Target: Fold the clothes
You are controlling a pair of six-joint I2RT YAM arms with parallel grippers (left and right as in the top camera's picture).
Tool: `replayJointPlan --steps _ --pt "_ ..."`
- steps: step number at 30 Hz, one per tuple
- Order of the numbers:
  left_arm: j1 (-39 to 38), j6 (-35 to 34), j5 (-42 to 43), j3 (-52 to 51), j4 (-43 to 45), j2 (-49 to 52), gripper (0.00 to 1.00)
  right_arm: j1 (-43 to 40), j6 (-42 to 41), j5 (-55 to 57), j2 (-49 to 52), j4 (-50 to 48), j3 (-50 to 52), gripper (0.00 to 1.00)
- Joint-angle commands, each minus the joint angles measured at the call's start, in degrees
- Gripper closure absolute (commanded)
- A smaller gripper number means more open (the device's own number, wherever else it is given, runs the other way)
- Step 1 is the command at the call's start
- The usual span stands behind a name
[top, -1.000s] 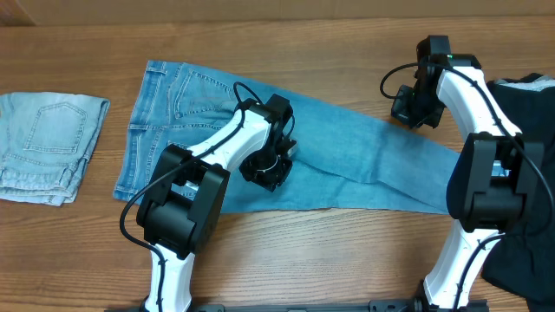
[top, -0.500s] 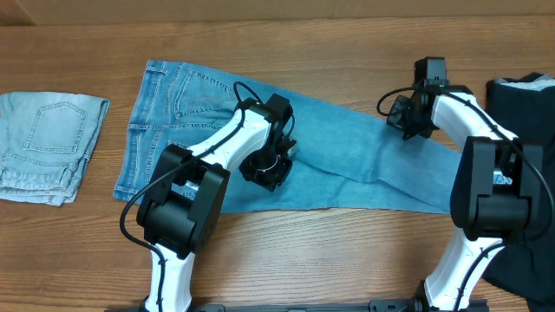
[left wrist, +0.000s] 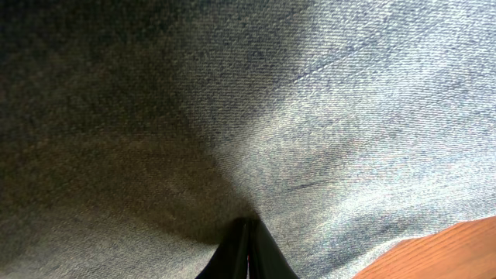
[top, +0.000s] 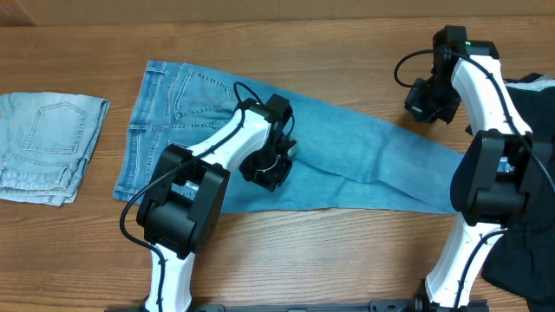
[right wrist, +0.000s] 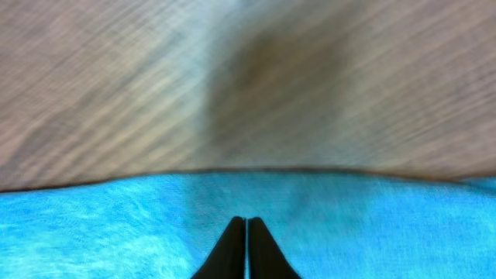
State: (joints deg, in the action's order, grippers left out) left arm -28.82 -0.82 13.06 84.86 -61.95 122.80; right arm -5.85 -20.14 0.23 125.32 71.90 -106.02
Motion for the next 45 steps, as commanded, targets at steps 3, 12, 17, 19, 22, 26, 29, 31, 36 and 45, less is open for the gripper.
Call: replayJointPlan --steps 3,12,17,19,22,26,29,31,36,45 --pt "-0.1 1.5 -5.6 -3.7 0.7 6.7 0.94 -0.7 -0.9 -4.6 0.2 -3.3 7.2 0.96" --pt "-0.1 1.5 -5.6 -3.7 0.7 6.7 0.94 -0.6 5.6 -10.0 0.2 -9.1 13.7 0.28" --pt "-0.1 1.5 -5.6 -3.7 0.7 6.7 0.94 0.1 7.1 -9.9 0.2 -6.7 13.8 0.37" --pt "-0.1 1.5 -5.6 -3.7 0.7 6.7 0.94 1.3 7.1 -9.1 0.2 -7.1 14.5 0.37" --pt "-0.1 1.5 -5.6 -3.7 0.7 6.7 0.94 3.0 7.2 -8.5 0.2 -10.8 17.5 0.42" --pt "-0.1 1.5 -5.7 -3.7 0.7 6.7 0.94 4.3 8.4 -6.7 0.2 -15.1 18.7 0.76" --pt "-0.1 1.5 -5.7 -3.7 0.7 6.7 0.94 4.1 8.4 -6.5 0.2 -16.2 17.5 0.8" --pt "-0.1 1.5 -5.7 -3.7 0.7 6.7 0.94 4.1 8.5 -5.2 0.2 -17.5 15.7 0.83" --pt "-0.1 1.5 -5.7 -3.7 0.7 6.7 0.95 4.1 10.0 -4.7 0.2 -24.7 14.4 0.89" --pt "-0.1 1.5 -5.7 -3.7 0.7 6.7 0.95 4.1 11.7 -1.1 0.2 -38.1 14.4 0.9"
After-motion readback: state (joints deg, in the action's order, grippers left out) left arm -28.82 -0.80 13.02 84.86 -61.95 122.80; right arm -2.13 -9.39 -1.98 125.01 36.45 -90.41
